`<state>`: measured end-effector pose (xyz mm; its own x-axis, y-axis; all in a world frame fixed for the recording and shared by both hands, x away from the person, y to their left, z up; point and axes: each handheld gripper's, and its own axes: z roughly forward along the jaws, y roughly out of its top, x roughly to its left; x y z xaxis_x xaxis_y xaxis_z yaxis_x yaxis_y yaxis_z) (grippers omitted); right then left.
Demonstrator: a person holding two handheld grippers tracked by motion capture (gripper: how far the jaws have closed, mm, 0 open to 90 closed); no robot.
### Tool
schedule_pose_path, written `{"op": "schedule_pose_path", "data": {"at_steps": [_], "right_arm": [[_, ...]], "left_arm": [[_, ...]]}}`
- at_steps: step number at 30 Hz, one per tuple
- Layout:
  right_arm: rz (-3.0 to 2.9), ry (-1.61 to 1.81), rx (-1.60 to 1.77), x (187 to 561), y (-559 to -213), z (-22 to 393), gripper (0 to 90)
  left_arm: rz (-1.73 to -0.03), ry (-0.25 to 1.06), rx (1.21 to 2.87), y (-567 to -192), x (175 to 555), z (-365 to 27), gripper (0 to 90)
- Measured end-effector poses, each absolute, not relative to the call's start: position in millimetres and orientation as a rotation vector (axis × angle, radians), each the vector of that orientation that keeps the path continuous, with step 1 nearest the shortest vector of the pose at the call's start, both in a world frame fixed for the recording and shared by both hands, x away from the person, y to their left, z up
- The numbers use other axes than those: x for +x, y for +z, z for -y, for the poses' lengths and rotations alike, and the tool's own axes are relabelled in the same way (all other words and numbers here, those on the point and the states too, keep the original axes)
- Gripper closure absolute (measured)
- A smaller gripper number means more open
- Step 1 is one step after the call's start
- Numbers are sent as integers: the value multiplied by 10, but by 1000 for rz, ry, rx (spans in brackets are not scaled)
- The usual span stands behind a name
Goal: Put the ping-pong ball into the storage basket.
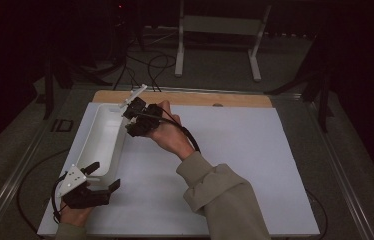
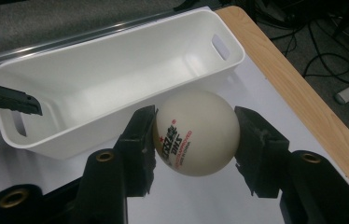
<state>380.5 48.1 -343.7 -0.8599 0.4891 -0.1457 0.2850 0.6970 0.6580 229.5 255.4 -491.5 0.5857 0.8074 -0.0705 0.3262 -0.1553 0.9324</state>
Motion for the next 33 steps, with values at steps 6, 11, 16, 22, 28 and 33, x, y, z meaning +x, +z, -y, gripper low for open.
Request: {"op": "schedule_pose_path", "data": {"at_steps": [6, 11, 16, 22, 28, 33], "right_arm": [[-2595, 938, 617, 3807, -3448, -521, 500], [-2593, 948, 616, 3805, -3478, -590, 500], [-2596, 953, 612, 3806, -3495, -637, 500], [-2605, 949, 603, 3803, -3512, -691, 500], [-2601, 971, 600, 3808, -3524, -732, 500], [-2603, 973, 603, 3796, -3535, -781, 500]], "left_arm": [[-941, 555, 1735, -4915, 2295, -2554, 58], [-941, 555, 1735, -4915, 2295, -2553, 58], [-940, 554, 1734, -4915, 2295, -2555, 58], [-941, 553, 1732, -4915, 2295, -2555, 58], [-941, 552, 1732, -4915, 2295, -2555, 57], [-942, 553, 1732, -4915, 2295, -2557, 57]]}}
